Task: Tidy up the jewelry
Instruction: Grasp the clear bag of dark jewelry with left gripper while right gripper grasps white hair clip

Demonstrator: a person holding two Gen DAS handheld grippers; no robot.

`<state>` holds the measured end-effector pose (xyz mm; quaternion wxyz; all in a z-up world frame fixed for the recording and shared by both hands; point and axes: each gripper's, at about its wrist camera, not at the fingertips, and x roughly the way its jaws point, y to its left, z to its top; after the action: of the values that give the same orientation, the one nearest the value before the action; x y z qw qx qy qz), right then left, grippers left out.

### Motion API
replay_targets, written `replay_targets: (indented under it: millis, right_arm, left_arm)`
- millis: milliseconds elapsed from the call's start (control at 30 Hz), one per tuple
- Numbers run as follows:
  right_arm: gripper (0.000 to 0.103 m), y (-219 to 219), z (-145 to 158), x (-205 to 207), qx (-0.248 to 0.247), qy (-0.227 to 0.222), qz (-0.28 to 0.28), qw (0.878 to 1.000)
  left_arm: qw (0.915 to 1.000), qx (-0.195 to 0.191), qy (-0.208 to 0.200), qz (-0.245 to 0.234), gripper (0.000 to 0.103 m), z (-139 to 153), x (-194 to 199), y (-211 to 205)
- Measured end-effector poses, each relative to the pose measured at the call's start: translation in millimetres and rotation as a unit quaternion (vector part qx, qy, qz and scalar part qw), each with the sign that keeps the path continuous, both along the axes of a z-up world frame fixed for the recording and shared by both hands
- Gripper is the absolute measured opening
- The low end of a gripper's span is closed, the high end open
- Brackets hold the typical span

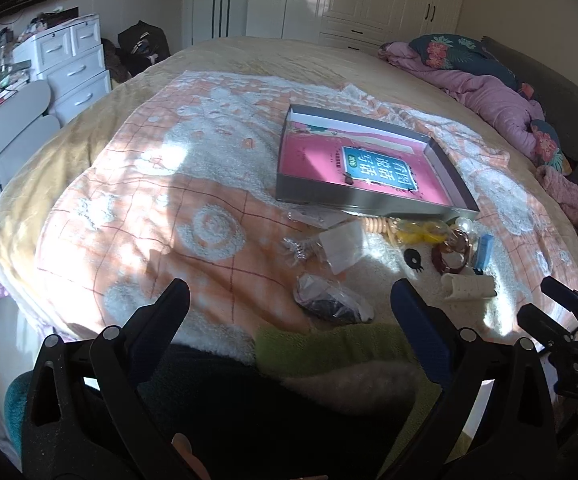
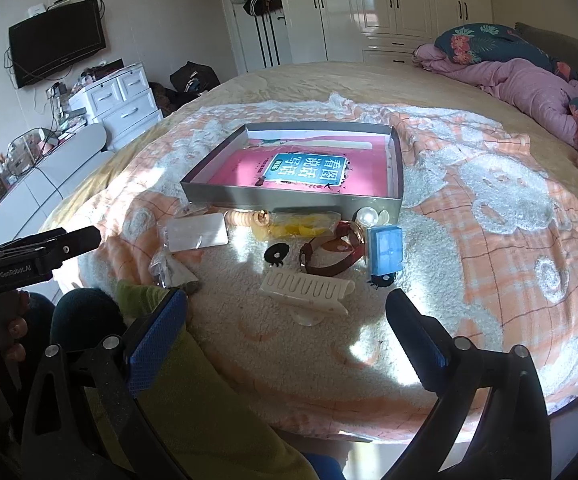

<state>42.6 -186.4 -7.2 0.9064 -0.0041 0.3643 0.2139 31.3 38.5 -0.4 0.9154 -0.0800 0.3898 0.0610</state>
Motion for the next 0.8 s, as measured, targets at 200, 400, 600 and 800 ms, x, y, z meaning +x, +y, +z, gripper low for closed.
replay_targets:
  millis: [200, 400, 600, 800]
  right_arm:
    - [0.099, -9, 1, 19, 0.001, -0.001, -0.022, 1.0]
    - [0.099, -17, -6, 34, 0.002, 0.014, -0.037, 0.999]
    - [0.099, -19, -23, 41, 0.001, 0.039, -0.046, 0.998]
    - [0.099, -12, -40, 44, 0.006, 0.062, -0.039, 0.997]
  left_arm:
    - [0.9993, -0.011, 0.028, -0.022, 0.094, -13, 23, 17]
    - [0.9934, -0.032, 0.072, -0.083, 0.094, -35, 48, 5]
    - [0.9842, -0.021, 0.115, -0.133, 0.094, -58, 62, -21]
    - [0.9798, -0.006, 0.148, -0.134, 0.094, -81, 72, -24]
